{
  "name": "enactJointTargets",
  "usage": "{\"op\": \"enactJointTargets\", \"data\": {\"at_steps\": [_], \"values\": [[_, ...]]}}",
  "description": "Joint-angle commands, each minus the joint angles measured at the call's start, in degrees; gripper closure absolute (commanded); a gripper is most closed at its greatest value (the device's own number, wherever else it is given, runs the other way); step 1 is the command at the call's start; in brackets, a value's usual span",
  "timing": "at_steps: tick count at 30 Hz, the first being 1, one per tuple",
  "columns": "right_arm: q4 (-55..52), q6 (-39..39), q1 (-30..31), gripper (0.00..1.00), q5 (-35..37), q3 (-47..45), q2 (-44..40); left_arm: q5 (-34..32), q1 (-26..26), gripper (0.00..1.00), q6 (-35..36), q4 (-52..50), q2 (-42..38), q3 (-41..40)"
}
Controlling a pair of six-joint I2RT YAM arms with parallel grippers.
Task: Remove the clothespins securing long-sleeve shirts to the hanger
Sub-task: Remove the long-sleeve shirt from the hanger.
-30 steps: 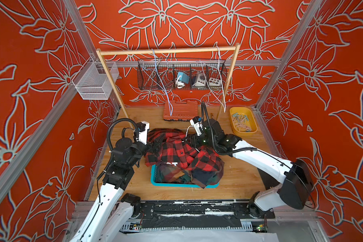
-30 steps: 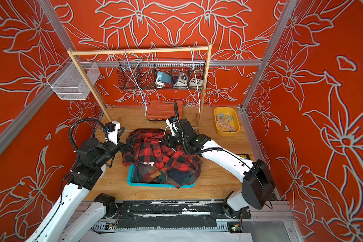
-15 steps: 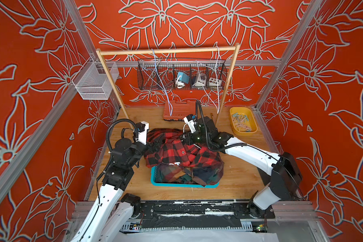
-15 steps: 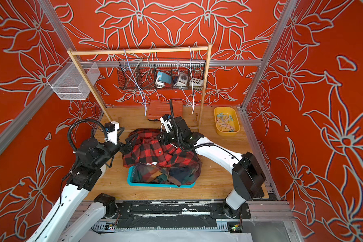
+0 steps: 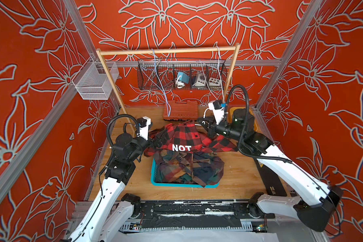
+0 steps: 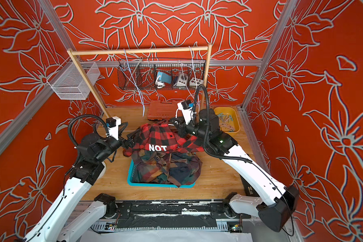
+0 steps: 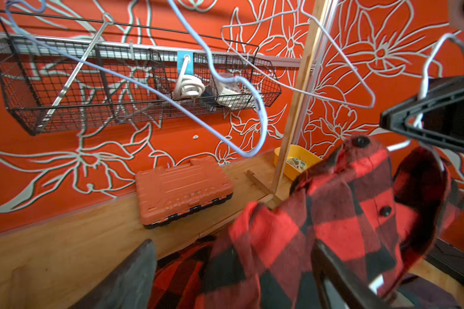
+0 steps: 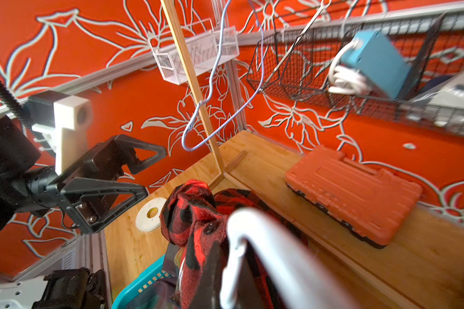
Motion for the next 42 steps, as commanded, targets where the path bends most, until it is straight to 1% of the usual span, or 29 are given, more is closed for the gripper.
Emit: {"op": "enactJointTargets", "data": {"at_steps": [1, 3, 8, 13, 16, 18, 20, 21, 25, 27, 29, 30, 33, 35, 37, 38, 41, 42], "values": [[-0.28, -2.15, -3.69, 1.0, -3.38, 1.34, -3.37, 5.22, 0.35, 0.14, -0.19, 3.46, -1.18, 0.71], [0.45, -1.82, -5.75, 1.0, -6.2, 0.82, -4.89, 6.66, 0.42, 0.13, 0.2, 3.37, -1.55, 0.2], [-0.06, -4.18, -6.45, 1.0, -9.64, 0.33, -7.45, 7.81, 0.5, 0.13, 2.2, 3.71, -0.24, -0.52], [0.35, -4.87, -6.63, 1.0, -12.39, 0.17, -9.32, 12.07, 0.5, 0.12, 3.74, 6.06, 2.91, -0.24], [0.05, -5.26, -6.78, 1.0, -12.79, 0.2, -10.0, 15.52, 0.5, 0.12, 4.92, 6.1, 4.8, 0.41], [-0.05, -5.51, -6.77, 1.0, -13.09, 0.17, -10.39, 16.98, 0.51, 0.14, 5.41, 6.09, 5.76, 0.48], [0.0, -5.68, -6.85, 1.0, -13.39, 0.35, -10.73, 18.77, 0.5, 0.24, 5.99, 5.95, 6.08, 0.36], [0.03, -5.71, -6.83, 1.0, -13.56, 0.42, -10.87, 19.43, 0.55, 0.32, 6.14, 6.15, 6.09, 0.28], [0.13, -5.59, -6.95, 1.0, -14.49, 0.74, -10.74, 19.6, 0.55, 0.77, 5.9, 7.39, 5.48, -0.59], [0.36, -5.47, -6.96, 1.0, -15.14, 0.57, -10.7, 19.59, 0.51, 0.89, 5.83, 7.91, 5.17, -0.9], [0.59, -5.25, -7.03, 1.0, -15.5, 0.43, -10.84, 19.33, 0.5, 0.98, 5.77, 8.37, 5.03, -1.19], [0.57, -5.25, -7.06, 1.0, -15.6, 0.35, -10.97, 19.25, 0.5, 1.0, 5.72, 8.6, 5.03, -1.27], [0.33, -5.23, -7.13, 1.0, -15.45, 0.35, -11.32, 19.46, 0.5, 1.0, 5.47, 8.86, 5.03, -1.41], [-0.41, -5.45, -7.49, 1.0, -14.95, 0.3, -11.53, 17.07, 0.5, 1.0, 4.69, 9.15, 4.95, -1.64], [-1.43, -5.68, -8.04, 1.0, -14.42, 0.43, -11.71, 11.52, 0.51, 1.0, 3.59, 9.19, 4.92, -1.81], [-1.97, -5.59, -8.52, 1.0, -14.57, 0.5, -11.87, 7.7, 0.6, 1.0, 2.96, 9.02, 5.03, -1.8], [-2.64, -4.74, -10.31, 1.0, -16.37, 0.44, -12.2, -2.98, 1.39, 1.0, -0.19, 8.73, 5.94, -1.58], [-2.94, -4.58, -10.79, 1.0, -16.94, 0.44, -12.36, -5.06, 2.27, 1.0, -1.73, 8.6, 6.37, -1.59]]}}
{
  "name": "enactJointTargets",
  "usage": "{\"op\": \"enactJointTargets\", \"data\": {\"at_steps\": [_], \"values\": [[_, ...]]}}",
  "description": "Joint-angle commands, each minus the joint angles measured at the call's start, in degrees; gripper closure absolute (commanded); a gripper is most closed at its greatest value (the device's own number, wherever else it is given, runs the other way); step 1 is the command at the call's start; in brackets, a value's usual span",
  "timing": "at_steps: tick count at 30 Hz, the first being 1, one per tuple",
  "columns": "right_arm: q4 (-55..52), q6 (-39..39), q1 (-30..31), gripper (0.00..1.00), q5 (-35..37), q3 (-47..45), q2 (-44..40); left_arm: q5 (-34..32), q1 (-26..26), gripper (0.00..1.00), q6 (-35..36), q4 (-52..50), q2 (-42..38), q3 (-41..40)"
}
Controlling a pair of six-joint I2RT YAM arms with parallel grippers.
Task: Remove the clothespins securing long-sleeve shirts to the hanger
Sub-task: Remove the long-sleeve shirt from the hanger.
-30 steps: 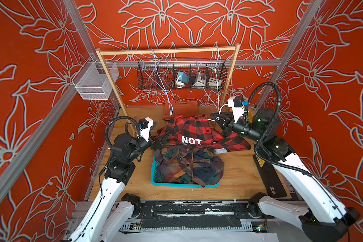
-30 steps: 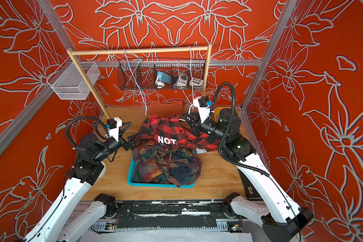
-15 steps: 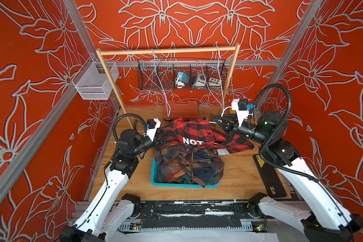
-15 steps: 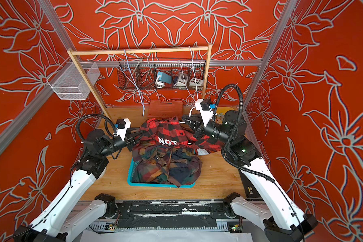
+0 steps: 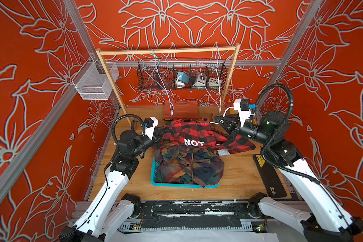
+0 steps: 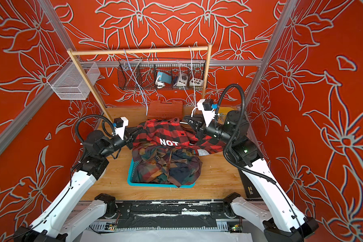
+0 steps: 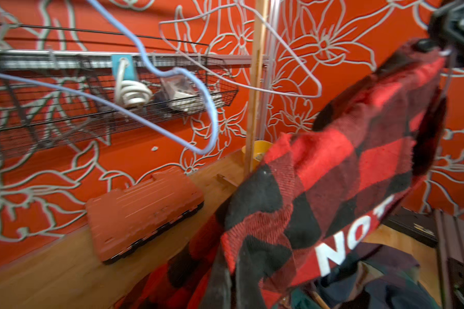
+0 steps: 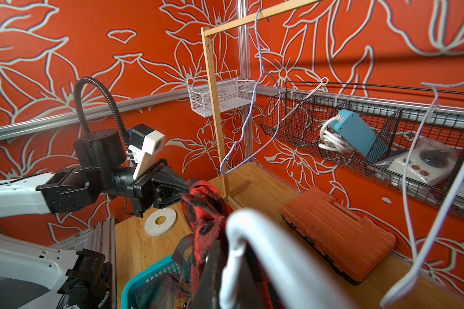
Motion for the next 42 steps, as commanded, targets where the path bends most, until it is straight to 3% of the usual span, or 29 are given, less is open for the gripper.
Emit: {"op": "enactJointTargets", "data": {"at_steps": [1, 5, 13, 17, 18, 20, 21, 23, 24, 34, 42], "values": [[-0.01, -0.26, -1.88, 1.0, -2.39, 0.42, -2.1, -12.28, 2.5, 1.0, -5.49, 1.14, 1.16, -0.14], [-1.32, -0.06, -3.5, 1.0, -3.84, 0.08, -3.39, -11.42, 6.43, 1.0, -10.54, 0.44, 2.76, -1.22], [-1.72, 1.67, -8.03, 1.0, -5.49, -1.28, -4.86, -16.82, 6.99, 1.0, -13.05, -6.22, -3.15, -7.36], [-0.7, 2.66, -8.63, 1.0, -8.55, -1.41, -4.11, -9.71, 7.03, 1.0, -10.94, -5.32, -9.44, -10.11], [-0.76, 2.45, -8.72, 1.0, -8.67, -1.49, -3.93, -6.85, 6.99, 0.88, -9.76, -4.46, -10.94, -10.16], [-0.98, 1.51, -8.73, 1.0, -9.67, -1.5, -3.63, -1.6, 7.01, 0.48, -7.61, -3.18, -13.22, -9.7], [-0.96, 0.93, -8.81, 1.0, -10.6, -1.54, -3.53, 1.51, 7.01, 0.35, -6.23, -2.61, -14.01, -9.38], [-0.79, -0.21, -8.89, 1.0, -13.83, -1.29, -3.08, 6.06, 6.99, 0.17, -4.79, -1.01, -14.81, -9.07], [-0.79, -0.93, -8.89, 1.0, -16.18, -1.0, -2.64, 8.81, 7.02, 0.13, -4.1, -0.07, -14.59, -8.82], [3.01, 1.14, -8.98, 1.0, -22.13, 0.96, 1.14, 21.97, 3.83, 0.11, 4.19, -2.01, -8.99, -3.76], [5.05, 2.28, -8.94, 1.0, -24.53, 2.75, 3.43, 21.69, 0.28, 0.11, 6.11, -1.43, -7.53, -4.27]]}}
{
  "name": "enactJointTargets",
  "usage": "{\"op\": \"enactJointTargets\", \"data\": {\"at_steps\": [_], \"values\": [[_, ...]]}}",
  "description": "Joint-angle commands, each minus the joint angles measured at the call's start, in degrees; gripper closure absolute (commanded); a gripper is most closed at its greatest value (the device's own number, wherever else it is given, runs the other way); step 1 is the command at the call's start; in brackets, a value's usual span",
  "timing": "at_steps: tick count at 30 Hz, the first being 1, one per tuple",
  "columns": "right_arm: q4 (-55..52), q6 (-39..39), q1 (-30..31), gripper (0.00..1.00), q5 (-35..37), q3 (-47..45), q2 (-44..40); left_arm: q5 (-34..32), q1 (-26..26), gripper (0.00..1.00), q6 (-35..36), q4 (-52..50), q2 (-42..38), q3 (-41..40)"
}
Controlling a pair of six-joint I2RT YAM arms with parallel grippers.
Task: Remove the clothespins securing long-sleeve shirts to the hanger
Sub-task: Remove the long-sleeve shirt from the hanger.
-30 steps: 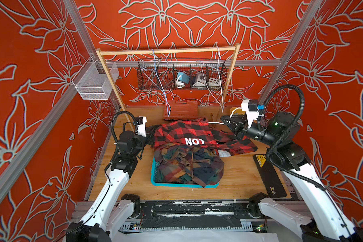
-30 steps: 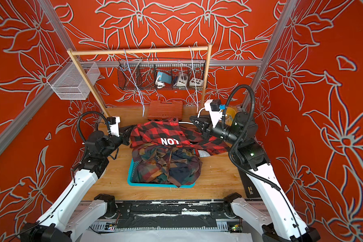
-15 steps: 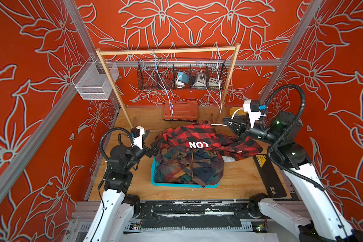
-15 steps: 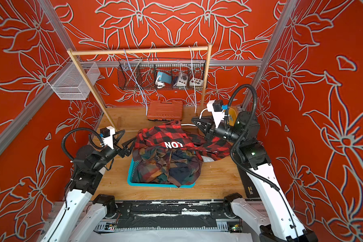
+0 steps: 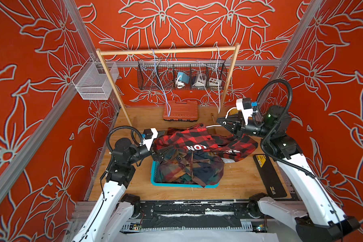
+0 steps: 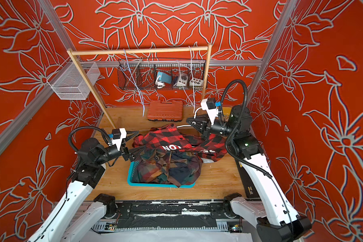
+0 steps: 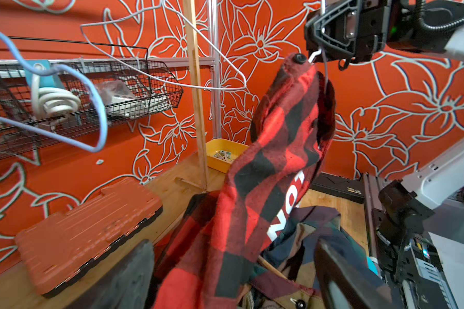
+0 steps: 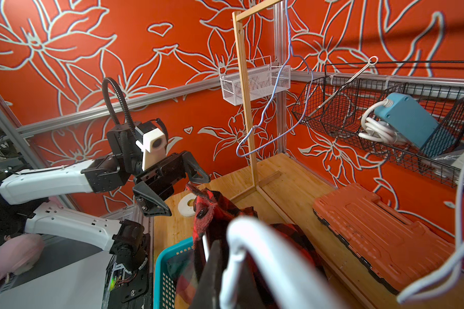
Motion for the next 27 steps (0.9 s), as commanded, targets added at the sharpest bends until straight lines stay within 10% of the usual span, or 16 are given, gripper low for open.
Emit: {"op": "enactJointTargets", "data": {"at_steps": [1, 7, 11, 27], "values": [[4.96, 1.72, -0.24, 1.0, -3.48, 2.1, 0.09, 0.86, -0.82, 0.11, 2.01, 1.86, 1.22, 0.37], [6.46, 2.79, -0.24, 1.0, -4.66, 2.17, 0.61, -0.15, -2.74, 0.44, 4.41, 0.82, 6.5, 2.74], [6.55, 2.95, -0.17, 1.0, -5.04, 1.84, 0.49, -1.39, -3.14, 0.97, 4.57, 1.18, 6.54, 2.02], [3.42, 2.11, -2.13, 1.0, -3.47, -0.43, 0.05, -39.47, -2.27, 1.0, -10.9, -4.54, -0.26, -3.29]]}}
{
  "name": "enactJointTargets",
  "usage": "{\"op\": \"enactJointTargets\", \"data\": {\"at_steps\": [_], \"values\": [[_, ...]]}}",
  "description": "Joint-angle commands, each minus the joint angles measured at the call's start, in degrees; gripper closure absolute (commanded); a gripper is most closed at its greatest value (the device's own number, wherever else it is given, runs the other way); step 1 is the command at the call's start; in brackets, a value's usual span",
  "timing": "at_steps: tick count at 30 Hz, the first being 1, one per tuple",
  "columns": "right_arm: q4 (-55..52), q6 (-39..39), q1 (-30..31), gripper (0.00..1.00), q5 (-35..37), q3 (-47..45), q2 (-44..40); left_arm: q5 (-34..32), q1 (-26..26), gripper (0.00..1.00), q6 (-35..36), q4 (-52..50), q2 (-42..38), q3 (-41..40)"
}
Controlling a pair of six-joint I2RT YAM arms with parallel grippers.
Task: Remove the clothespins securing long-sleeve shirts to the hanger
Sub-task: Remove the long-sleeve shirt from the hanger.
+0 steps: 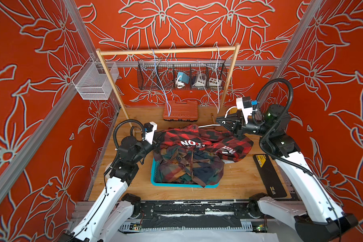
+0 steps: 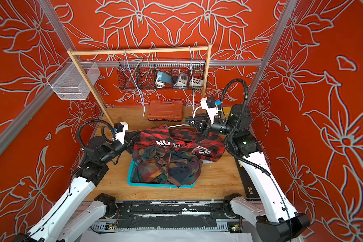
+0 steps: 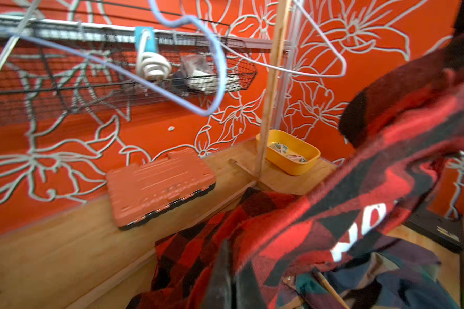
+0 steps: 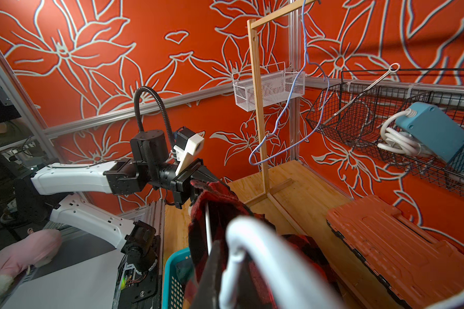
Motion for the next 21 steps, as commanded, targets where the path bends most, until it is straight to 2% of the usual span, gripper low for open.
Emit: {"op": "enactJointTargets", "data": {"at_steps": [1, 11, 21], "values": [[0.07, 0.11, -1.72, 1.0, 0.01, -0.34, -0.85, -12.84, 1.07, 1.0, -6.84, -4.1, -3.59, -2.74], [3.19, 4.92, -6.89, 1.0, 0.28, -1.87, -0.85, -22.34, 1.15, 1.0, -11.95, -17.13, -8.78, -4.42], [3.98, 6.32, -10.15, 1.0, 0.17, -3.6, -2.53, -28.37, 1.2, 1.0, -13.48, -19.46, -13.11, -4.67]]}}
